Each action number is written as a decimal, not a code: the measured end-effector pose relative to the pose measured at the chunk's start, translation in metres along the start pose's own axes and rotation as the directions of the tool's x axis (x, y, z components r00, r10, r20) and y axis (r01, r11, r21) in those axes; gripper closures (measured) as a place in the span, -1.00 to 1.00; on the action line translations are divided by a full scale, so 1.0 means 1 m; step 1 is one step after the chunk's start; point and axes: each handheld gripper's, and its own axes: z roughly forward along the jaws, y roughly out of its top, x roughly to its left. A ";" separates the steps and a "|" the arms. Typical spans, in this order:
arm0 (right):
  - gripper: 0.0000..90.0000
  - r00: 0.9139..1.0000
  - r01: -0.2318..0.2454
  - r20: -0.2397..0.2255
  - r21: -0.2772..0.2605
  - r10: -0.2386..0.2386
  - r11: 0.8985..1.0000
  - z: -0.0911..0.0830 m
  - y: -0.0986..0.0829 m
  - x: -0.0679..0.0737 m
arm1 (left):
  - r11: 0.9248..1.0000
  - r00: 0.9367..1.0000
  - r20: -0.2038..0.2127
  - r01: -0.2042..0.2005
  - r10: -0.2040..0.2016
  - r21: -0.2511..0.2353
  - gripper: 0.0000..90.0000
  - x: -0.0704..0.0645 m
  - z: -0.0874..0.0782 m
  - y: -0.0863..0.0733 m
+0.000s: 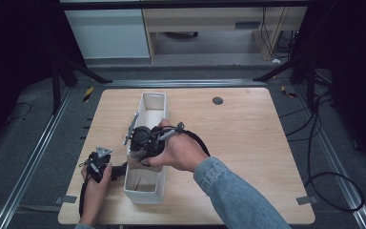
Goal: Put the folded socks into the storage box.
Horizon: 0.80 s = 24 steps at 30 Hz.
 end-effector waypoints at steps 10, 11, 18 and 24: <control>0.18 1.000 -0.004 -0.003 0.001 0.004 1.000 -0.001 -0.001 0.001 | 1.000 1.000 0.002 0.000 0.000 0.000 -1.00 0.000 0.000 0.000; 0.18 1.000 -0.004 -0.003 -0.001 0.004 1.000 -0.001 -0.001 0.001 | 1.000 1.000 0.002 0.000 0.000 0.000 -1.00 0.000 0.000 0.000; 0.18 1.000 0.001 -0.011 0.008 -0.001 1.000 -0.002 0.000 0.003 | 1.000 1.000 0.003 -0.001 0.001 0.000 -1.00 0.000 0.000 0.000; 0.18 1.000 0.004 -0.020 0.015 -0.003 1.000 0.003 0.001 0.004 | 1.000 1.000 0.003 0.000 0.000 0.000 -1.00 0.000 0.000 0.000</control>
